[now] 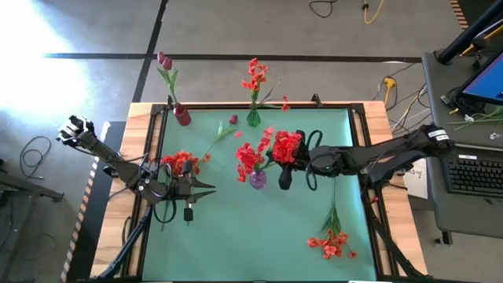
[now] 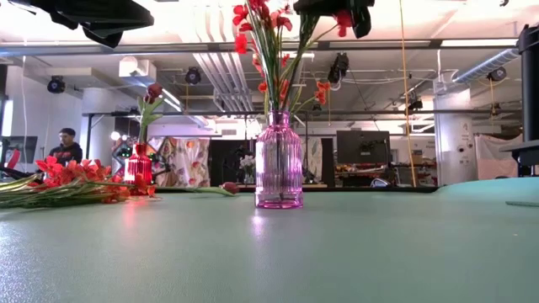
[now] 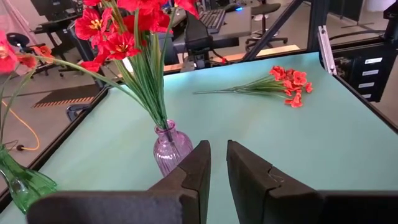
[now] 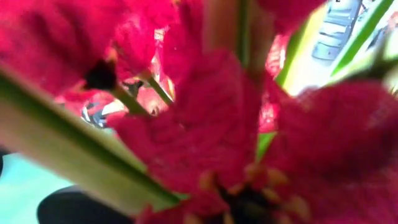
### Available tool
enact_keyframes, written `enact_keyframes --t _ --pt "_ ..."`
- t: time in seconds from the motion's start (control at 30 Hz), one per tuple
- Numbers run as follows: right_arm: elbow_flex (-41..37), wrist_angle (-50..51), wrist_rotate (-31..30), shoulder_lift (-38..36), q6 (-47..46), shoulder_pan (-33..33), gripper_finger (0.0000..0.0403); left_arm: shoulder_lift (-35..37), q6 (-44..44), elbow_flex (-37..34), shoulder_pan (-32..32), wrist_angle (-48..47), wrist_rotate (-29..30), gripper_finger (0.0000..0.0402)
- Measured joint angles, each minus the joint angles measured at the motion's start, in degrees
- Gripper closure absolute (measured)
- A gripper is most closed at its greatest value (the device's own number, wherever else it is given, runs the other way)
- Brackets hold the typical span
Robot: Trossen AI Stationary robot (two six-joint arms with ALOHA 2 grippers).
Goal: Sort flowers into vase by color
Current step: Put the orange flowers into the purple vase
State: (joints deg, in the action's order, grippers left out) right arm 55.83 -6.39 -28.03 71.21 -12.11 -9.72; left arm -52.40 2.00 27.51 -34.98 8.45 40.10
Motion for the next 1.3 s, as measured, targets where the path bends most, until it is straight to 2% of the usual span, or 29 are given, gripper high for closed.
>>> enact_keyframes --t 0.23,0.63,1.3 --pt "0.00 -2.08 -0.13 2.41 0.14 0.00 0.0374 0.00 0.02 0.00 -0.02 0.02 0.04 0.0363" --pt "0.31 -2.09 -0.49 2.75 -0.10 0.00 0.0301 0.00 0.07 0.00 0.00 0.04 0.07 0.0363" --pt "0.33 -3.86 -0.57 6.04 -0.86 0.00 0.0211 0.00 1.28 0.00 0.00 0.13 1.27 0.0363"
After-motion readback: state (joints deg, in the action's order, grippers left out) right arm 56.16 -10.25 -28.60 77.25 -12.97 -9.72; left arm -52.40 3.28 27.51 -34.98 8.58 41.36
